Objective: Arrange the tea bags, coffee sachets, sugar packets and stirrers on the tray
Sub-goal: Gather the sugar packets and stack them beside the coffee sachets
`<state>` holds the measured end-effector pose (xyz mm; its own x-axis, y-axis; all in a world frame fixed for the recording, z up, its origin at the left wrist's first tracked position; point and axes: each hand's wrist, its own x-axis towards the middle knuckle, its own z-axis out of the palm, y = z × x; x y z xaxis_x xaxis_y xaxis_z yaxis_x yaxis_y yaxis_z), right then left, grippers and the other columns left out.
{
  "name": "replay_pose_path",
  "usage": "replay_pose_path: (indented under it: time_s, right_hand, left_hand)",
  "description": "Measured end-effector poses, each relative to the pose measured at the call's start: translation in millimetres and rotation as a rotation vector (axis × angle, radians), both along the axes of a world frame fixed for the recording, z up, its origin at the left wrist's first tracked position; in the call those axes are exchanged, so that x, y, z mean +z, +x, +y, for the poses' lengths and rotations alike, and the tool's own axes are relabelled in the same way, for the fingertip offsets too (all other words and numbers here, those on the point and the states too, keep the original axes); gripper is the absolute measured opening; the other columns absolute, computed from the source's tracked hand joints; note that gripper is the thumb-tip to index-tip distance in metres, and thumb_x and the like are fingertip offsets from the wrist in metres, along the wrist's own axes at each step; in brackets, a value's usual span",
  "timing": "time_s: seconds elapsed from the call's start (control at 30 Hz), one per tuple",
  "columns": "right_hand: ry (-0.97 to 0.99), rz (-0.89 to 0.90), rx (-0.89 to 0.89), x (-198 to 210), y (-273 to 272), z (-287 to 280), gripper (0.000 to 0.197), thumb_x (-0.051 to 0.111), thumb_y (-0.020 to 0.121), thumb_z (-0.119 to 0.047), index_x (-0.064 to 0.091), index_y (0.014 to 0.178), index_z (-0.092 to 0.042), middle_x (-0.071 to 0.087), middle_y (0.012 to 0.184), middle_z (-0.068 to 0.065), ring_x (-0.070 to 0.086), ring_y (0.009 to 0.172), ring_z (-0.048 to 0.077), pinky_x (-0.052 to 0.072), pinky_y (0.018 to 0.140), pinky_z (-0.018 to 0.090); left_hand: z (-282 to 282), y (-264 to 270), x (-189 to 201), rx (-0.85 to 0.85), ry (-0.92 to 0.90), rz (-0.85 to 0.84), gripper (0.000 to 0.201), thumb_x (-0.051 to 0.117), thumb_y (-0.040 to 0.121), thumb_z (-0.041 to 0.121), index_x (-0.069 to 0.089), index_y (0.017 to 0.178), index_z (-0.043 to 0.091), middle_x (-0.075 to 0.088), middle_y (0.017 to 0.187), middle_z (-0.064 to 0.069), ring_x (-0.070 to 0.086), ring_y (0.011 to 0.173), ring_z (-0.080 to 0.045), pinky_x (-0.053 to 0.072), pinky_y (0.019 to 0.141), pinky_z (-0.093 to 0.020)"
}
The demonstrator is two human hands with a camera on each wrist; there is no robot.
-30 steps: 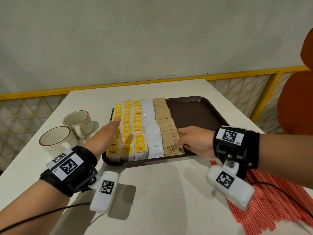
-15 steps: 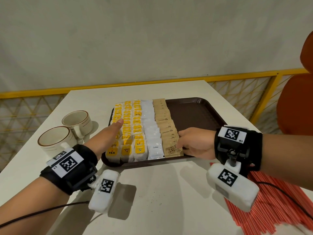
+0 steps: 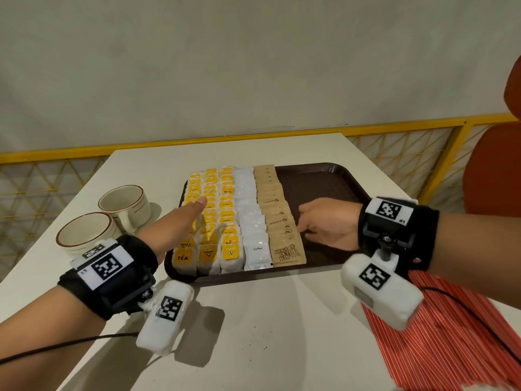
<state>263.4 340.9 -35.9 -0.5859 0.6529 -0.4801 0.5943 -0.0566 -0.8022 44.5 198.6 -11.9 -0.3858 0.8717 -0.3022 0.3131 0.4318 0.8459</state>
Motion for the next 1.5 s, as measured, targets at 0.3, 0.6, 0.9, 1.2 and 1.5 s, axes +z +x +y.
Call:
replay_pose_path:
  time_s: [0.3, 0.6, 0.9, 1.2, 1.5]
  right_hand:
    - [0.315, -0.089, -0.152, 8, -42, 45, 0.036, 0.055, 0.091, -0.005, 0.056, 0.127, -0.006, 0.057, 0.122, 0.015, 0.058, 0.107, 0.028, 0.048, 0.089, 0.032]
    - [0.17, 0.005, -0.161, -7, -61, 63, 0.044, 0.055, 0.079, -0.006, 0.055, 0.122, 0.006, 0.054, 0.128, 0.029, 0.05, 0.121, 0.044, 0.046, 0.087, 0.043]
    - [0.164, -0.018, -0.11, -12, -57, 69, 0.054, 0.057, 0.071, -0.009, 0.054, 0.122, 0.007, 0.053, 0.129, 0.03, 0.05, 0.121, 0.045, 0.044, 0.102, 0.053]
    - [0.185, -0.05, -0.09, -10, -54, 58, 0.049, 0.057, 0.074, -0.009, 0.056, 0.122, 0.003, 0.056, 0.127, 0.027, 0.052, 0.12, 0.043, 0.045, 0.101, 0.052]
    - [0.211, -0.053, -0.058, -11, -54, 57, 0.059, 0.059, 0.064, -0.015, 0.058, 0.12, 0.003, 0.057, 0.124, 0.027, 0.053, 0.117, 0.044, 0.045, 0.1, 0.055]
  left_hand:
    - [67, 22, 4, -0.166, -0.109, 0.174, 0.063, 0.027, 0.099, 0.052, 0.028, 0.148, 0.012, 0.028, 0.154, -0.007, 0.03, 0.14, -0.025, 0.022, 0.113, -0.036]
    - [90, 20, -7, -0.195, -0.111, 0.286, 0.039, 0.025, 0.102, 0.045, 0.043, 0.076, 0.022, 0.047, 0.096, -0.005, 0.037, 0.096, -0.019, 0.027, 0.085, -0.027]
    - [101, -14, -8, -0.227, -0.174, 0.731, 0.023, 0.044, 0.099, 0.024, 0.066, 0.098, 0.018, 0.052, 0.135, -0.015, 0.008, 0.146, -0.031, 0.02, 0.114, -0.043]
    - [120, -15, -6, -0.31, -0.162, 0.921, 0.022, 0.058, 0.092, 0.027, 0.071, 0.103, 0.014, 0.057, 0.129, -0.005, 0.017, 0.142, -0.033, 0.022, 0.112, -0.044]
    - [127, -10, -8, -0.355, -0.138, 1.02, 0.019, 0.061, 0.088, 0.031, 0.073, 0.096, 0.018, 0.064, 0.11, -0.001, 0.036, 0.124, -0.029, 0.03, 0.104, -0.043]
